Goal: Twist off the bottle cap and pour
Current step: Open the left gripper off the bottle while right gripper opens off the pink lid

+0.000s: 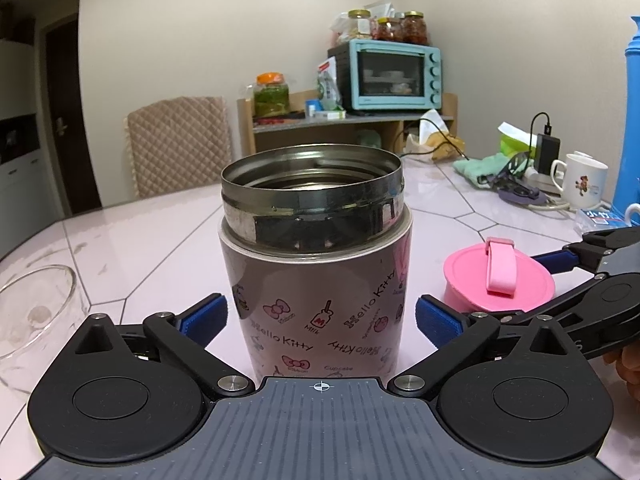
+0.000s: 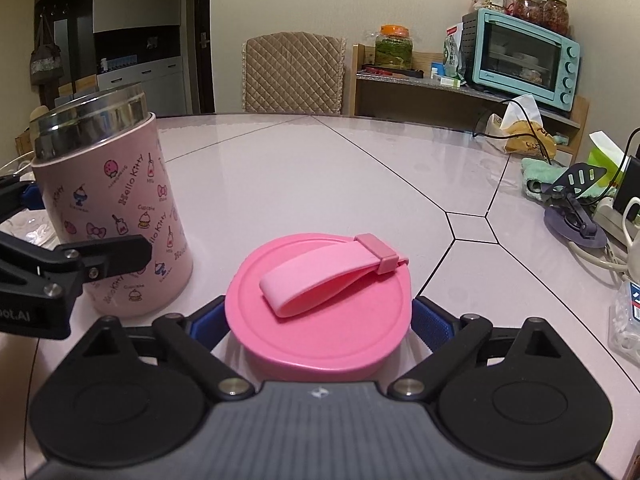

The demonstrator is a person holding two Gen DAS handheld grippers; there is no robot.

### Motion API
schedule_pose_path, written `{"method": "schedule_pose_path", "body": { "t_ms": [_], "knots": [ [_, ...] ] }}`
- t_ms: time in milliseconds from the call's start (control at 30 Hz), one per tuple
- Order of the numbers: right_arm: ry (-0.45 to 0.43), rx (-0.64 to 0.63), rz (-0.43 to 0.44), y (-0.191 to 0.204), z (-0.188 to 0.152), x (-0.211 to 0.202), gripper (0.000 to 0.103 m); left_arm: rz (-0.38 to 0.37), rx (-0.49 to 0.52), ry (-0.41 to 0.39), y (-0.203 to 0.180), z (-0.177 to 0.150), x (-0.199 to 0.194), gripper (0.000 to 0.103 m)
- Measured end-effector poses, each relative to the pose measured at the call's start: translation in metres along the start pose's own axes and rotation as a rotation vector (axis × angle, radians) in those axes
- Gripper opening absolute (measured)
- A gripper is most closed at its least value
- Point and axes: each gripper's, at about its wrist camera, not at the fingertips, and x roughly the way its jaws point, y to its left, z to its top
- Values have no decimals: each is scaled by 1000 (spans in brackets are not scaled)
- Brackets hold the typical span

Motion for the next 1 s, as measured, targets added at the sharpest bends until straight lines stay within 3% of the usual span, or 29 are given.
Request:
{"method": "schedule_pose_path", "body": {
  "t_ms": [1000],
  "knots": [
    [-5,9,-4,-1,0,-10,99,-11,-19,21,0,-3,-7,103]
  ]
}}
